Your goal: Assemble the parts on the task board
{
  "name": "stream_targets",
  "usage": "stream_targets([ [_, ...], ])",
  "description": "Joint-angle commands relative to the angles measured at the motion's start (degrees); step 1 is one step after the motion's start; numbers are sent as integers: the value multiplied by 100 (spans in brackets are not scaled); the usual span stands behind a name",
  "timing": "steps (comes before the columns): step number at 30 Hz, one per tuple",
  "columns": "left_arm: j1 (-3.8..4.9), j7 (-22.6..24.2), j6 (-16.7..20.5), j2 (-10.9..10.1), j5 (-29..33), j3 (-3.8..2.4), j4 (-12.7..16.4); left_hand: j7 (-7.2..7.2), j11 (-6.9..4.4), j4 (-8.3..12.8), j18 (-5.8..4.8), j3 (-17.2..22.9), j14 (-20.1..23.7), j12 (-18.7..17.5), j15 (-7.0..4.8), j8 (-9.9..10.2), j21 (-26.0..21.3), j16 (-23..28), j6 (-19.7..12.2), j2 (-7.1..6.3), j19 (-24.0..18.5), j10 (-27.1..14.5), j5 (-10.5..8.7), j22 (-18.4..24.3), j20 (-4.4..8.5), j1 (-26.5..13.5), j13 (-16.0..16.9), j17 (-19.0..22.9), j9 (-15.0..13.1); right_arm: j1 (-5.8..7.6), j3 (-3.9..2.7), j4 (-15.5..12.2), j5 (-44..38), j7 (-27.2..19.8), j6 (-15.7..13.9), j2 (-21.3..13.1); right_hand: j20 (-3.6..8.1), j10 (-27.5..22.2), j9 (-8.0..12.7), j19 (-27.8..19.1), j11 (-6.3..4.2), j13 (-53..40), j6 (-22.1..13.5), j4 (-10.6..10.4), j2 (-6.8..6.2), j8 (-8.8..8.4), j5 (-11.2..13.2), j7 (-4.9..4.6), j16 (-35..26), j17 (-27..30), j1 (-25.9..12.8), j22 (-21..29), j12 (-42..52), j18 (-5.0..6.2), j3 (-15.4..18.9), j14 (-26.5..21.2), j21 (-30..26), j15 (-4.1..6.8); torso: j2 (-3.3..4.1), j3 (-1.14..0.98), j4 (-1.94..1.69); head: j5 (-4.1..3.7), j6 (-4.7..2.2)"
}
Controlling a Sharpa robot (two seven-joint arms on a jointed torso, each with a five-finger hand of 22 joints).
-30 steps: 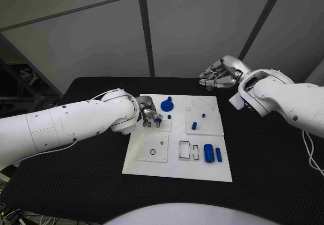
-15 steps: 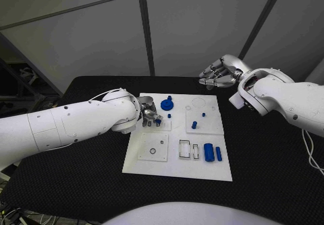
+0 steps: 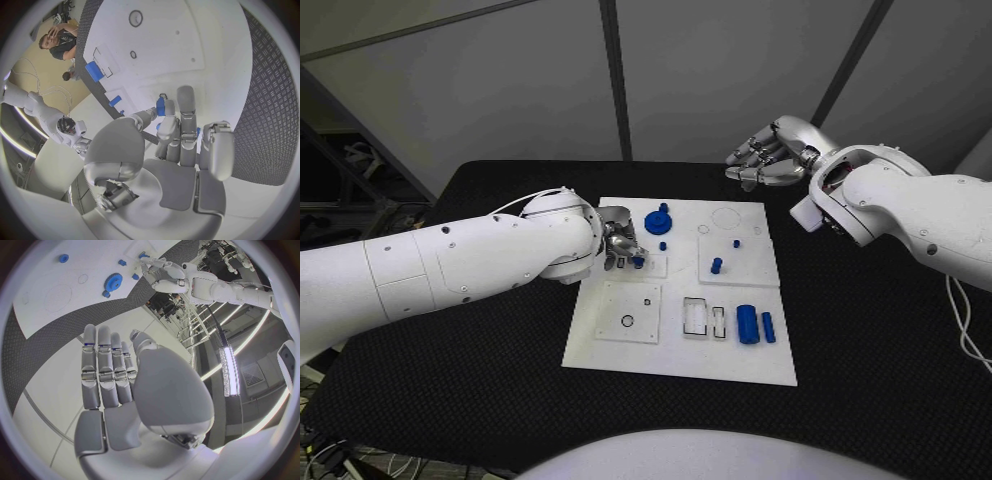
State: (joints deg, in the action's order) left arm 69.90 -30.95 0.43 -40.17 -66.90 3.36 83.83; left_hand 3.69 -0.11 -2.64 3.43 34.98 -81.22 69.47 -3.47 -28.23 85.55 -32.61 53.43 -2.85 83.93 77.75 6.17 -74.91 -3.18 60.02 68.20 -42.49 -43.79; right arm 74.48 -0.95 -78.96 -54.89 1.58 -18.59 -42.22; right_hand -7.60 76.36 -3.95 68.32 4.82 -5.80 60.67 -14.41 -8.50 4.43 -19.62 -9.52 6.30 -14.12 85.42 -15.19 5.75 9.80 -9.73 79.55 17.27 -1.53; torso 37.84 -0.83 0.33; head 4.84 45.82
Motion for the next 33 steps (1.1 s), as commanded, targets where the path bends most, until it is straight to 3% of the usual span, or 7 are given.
stream_targets([
  [1,0,-20,-173,3,-153,1,-2,-13,-50,851,-172,884,-11,40,-15,-9,11,31,-5,71,140,73,14,-868,26,13,5,-9,-6,12,-2,2,-8,-37,71,7,0,-22,1,12,4,-11,-47,0,1,11,-18,10,-8,-13,-73,7,-3,54,11,-33,-23,-17,0,-2,0,11,8],
  [33,-23,-29,-404,-45,-240,6,53,-40,-66,873,-176,943,-21,71,-27,-90,17,38,40,19,153,95,62,-886,37,-93,31,-32,-111,10,-2,13,-8,-34,160,11,-3,-30,2,7,7,-16,-51,-11,2,10,-19,9,-12,-22,-90,11,-5,53,17,-40,-30,-21,1,-5,7,33,39],
])
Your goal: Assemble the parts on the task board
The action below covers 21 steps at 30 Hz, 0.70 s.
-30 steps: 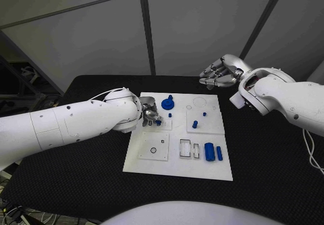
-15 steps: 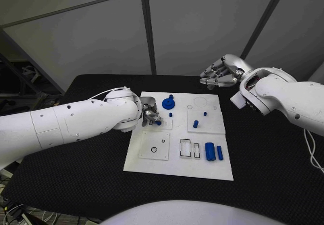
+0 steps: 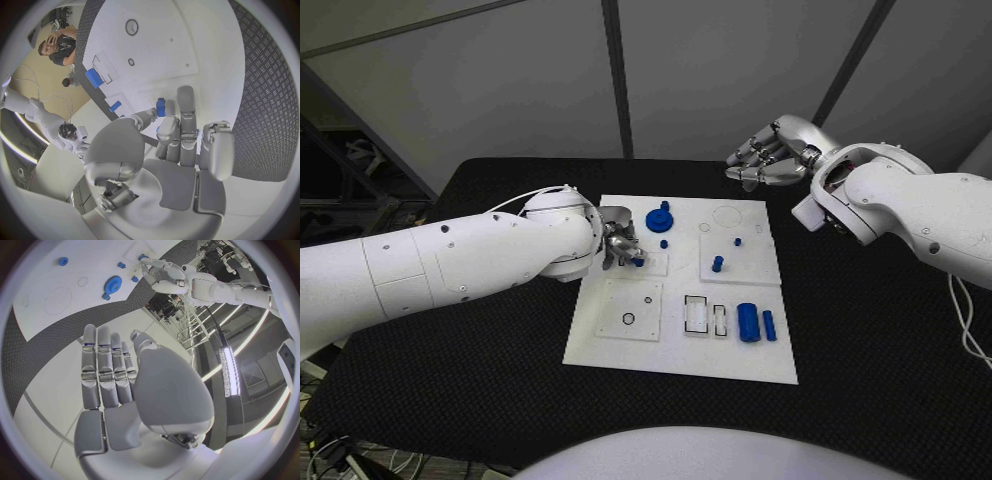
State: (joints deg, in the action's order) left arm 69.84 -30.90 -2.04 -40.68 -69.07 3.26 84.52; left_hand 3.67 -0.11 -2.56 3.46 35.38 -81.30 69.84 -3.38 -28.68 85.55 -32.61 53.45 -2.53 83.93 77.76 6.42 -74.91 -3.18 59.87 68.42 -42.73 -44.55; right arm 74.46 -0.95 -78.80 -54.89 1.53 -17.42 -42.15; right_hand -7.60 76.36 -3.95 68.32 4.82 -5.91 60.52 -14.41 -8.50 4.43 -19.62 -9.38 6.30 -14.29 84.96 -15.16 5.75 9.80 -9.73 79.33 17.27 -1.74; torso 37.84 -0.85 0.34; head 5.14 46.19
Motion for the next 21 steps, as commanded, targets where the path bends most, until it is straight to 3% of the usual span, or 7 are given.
stream_targets([
  [1,-17,-34,-157,6,-21,16,-19,-42,-69,861,-179,900,-14,36,-37,-51,18,39,44,-17,154,97,36,-888,38,-89,10,-9,-39,12,-3,-3,-8,-28,43,4,-3,-30,2,7,7,-5,-37,-11,1,10,-19,-6,-12,-5,-44,8,-5,53,17,-18,-30,0,1,-3,5,4,2],
  [10,-17,-28,-201,52,25,16,-89,-131,-132,650,-191,591,-30,66,-74,-135,42,52,168,-172,192,135,10,-937,71,-474,35,-44,-137,12,-3,-4,-8,-23,41,0,-3,-30,2,7,7,-5,-37,-11,1,10,-19,-6,-12,-5,-44,8,-5,53,17,-18,-30,0,1,-6,2,6,17],
  [21,-16,-23,-241,115,49,15,-167,-165,-158,533,-204,386,-38,118,-92,-144,72,59,261,-214,231,176,7,-989,90,-628,89,-66,-153,12,-3,-13,-8,-13,45,-6,-3,-30,2,7,7,-5,-37,-11,1,10,-19,-6,-12,-5,-44,8,-5,53,17,-18,-30,0,2,-3,3,13,39],
])
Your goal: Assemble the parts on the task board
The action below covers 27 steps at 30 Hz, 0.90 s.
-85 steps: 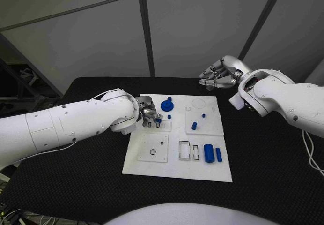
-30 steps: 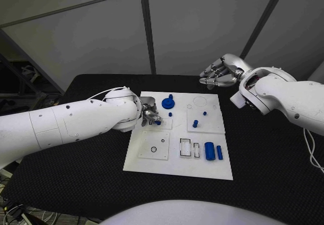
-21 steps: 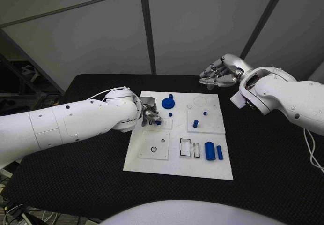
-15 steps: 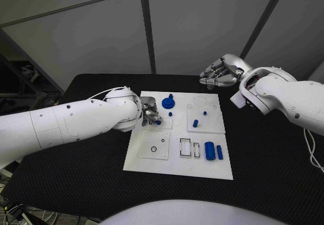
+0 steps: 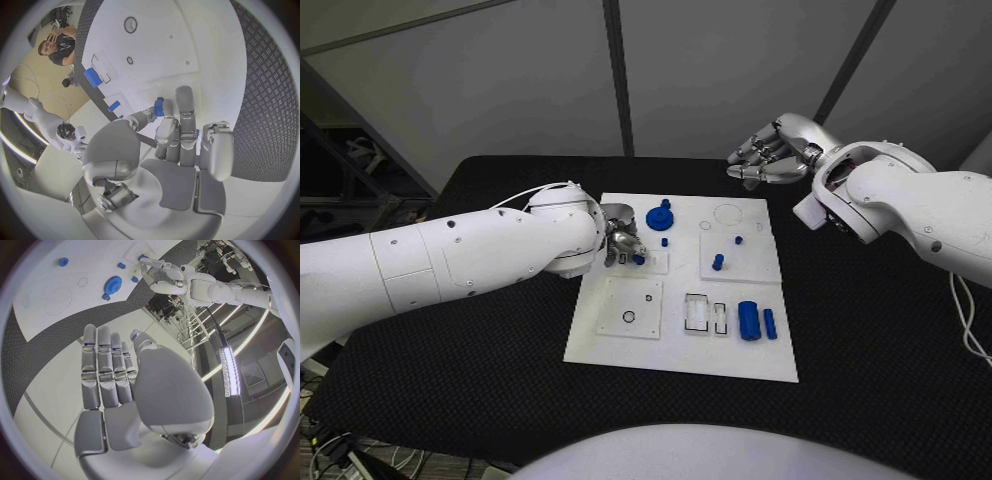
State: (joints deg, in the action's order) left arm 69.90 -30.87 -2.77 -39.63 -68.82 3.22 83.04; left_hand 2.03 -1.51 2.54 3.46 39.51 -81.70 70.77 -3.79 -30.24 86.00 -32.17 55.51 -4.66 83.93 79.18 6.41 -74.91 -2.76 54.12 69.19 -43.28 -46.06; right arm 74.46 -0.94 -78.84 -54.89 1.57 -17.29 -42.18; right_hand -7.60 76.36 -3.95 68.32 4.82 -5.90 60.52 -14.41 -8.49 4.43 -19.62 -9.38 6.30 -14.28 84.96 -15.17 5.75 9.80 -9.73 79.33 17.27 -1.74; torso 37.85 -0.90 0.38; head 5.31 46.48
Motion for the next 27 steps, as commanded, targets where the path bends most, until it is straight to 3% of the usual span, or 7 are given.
stream_targets([
  [1,-21,-25,-169,14,26,19,-23,-6,-21,12,-206,-49,1,29,-54,10,33,15,68,-5,237,38,7,-997,49,-67,18,-14,-4,12,-3,-10,-8,-15,34,-2,-4,-32,1,6,7,-9,-38,-14,1,11,-20,-5,-13,-10,-47,10,-5,53,17,-20,-32,-1,1,1,-1,-5,11],
  [27,-18,-22,-217,76,33,18,-130,-24,-36,-291,-220,-547,-13,59,-67,63,64,42,190,15,280,80,6,-1056,68,-374,53,-51,2,12,-3,-28,40,4,28,-10,-7,-36,1,4,9,-16,-39,-27,7,12,-22,-6,-16,-20,-65,14,-4,54,20,-23,-39,-3,1,5,-5,-6,39],
])
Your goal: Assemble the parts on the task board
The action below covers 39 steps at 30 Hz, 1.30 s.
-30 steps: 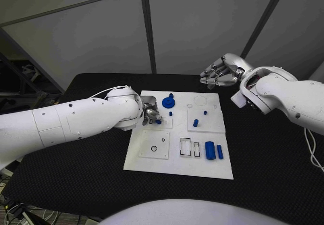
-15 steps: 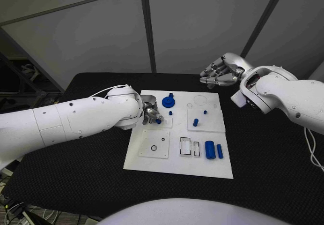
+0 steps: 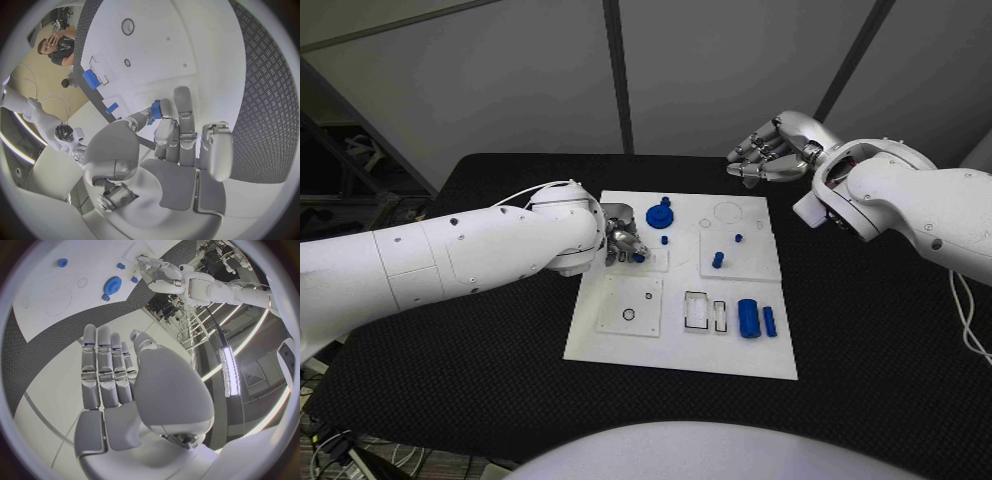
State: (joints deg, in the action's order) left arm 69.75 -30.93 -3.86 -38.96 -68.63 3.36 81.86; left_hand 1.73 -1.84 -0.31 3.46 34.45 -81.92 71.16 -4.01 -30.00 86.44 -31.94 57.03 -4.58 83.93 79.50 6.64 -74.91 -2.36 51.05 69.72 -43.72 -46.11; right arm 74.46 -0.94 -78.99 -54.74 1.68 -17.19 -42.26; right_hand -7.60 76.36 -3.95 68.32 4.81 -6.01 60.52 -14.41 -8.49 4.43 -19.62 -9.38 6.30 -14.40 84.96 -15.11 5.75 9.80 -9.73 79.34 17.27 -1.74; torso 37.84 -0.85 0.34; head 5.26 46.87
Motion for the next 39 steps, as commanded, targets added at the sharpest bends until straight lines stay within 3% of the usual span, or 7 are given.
stream_targets([
  [1,-3,-17,-107,11,15,4,-19,7,-3,-18,-220,-54,8,18,-44,42,18,21,40,12,279,48,-16,-1055,28,-81,0,-8,8,12,-3,-13,25,-6,18,-2,-7,-36,1,4,9,-5,-39,-27,7,12,-22,-6,-16,-8,-65,9,-4,54,21,-24,-39,-3,1,0,0,-2,-1],
  [16,-1,-14,-67,58,50,4,-60,6,-2,-216,-225,-216,1,43,-44,65,30,32,79,72,297,67,-11,-1080,28,-301,28,-26,7,12,-3,-2,26,-7,22,7,-9,-38,1,4,10,-8,-40,-33,8,12,-24,-7,-16,-12,-74,10,-4,54,23,-24,-41,-4,0,-2,0,-11,1],
  [39,0,-14,-78,103,76,3,-136,-2,-7,-226,-230,-224,0,70,-45,60,41,33,94,82,308,83,-7,-1096,28,-311,56,-29,2,12,-3,15,26,-2,41,15,-12,-40,0,4,12,-15,-43,-50,9,13,-28,-8,-18,-22,-98,14,-2,54,30,-26,-47,-6,-5,-4,5,-9,5],
])
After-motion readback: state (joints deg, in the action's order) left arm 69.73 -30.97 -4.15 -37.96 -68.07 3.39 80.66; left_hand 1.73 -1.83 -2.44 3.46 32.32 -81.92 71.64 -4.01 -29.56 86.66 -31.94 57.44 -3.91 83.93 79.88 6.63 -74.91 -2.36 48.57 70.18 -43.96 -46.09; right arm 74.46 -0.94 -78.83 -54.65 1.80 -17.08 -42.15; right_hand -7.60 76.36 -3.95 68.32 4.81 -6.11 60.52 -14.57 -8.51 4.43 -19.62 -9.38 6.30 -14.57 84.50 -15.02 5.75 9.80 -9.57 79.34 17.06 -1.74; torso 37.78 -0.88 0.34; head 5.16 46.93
